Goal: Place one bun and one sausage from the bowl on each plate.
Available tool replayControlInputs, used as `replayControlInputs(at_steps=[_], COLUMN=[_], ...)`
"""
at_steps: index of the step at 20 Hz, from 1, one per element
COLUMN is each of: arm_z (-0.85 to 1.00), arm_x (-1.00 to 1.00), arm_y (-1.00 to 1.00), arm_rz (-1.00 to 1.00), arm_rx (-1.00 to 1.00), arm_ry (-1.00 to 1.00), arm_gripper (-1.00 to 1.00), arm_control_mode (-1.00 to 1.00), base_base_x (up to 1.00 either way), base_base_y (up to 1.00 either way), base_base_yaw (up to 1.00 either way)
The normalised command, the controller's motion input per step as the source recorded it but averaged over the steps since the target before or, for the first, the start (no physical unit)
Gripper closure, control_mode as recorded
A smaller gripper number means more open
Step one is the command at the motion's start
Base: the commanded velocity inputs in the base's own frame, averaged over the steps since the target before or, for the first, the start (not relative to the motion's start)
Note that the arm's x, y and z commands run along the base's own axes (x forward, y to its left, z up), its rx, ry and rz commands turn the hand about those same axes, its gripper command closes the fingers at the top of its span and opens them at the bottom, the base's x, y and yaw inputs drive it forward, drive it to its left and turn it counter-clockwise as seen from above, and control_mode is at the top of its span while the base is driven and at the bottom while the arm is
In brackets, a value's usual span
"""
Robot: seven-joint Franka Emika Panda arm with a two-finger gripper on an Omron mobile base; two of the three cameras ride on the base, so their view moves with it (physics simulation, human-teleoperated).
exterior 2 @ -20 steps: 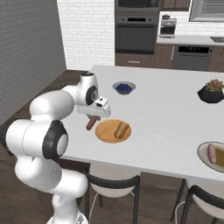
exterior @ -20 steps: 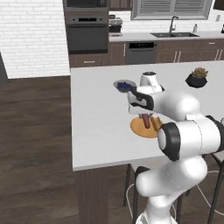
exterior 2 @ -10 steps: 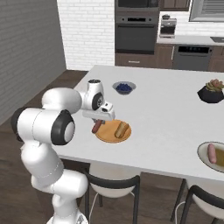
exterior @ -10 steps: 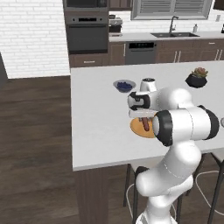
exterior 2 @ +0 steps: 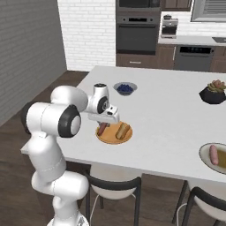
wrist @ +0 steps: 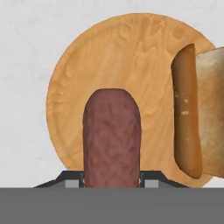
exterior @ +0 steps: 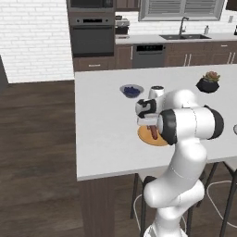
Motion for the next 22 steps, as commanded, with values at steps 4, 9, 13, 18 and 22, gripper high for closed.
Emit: replayControlInputs(at_steps=[4, 9, 13, 18, 22], arm_z=[-0.39, -0.23, -0.07, -0.11, -0.28], arm_x=[0.15, 0.13, 0.29, 0.39, 0.18], arm_y=[-0.06, -0.02, 0.0, -0.02, -0.07], arm_rz=[0.0, 0.0, 0.0, 0.0, 0.0], arm_rx=[0.0, 0.0, 0.0, 0.0, 0.0], arm_ry=[0.0, 0.0, 0.0, 0.0, 0.0], arm_gripper=[1.0, 1.0, 1.0, 1.0, 1.0], arm_control_mode=[-1.0, -1.0, -1.0, -1.0, -1.0], base_base_x=[0.0, 0.0, 0.0, 0.0, 0.0], base_base_y=[0.0, 0.0, 0.0, 0.0, 0.0], base_base_yaw=[0.0, 0.0, 0.0, 0.0, 0.0])
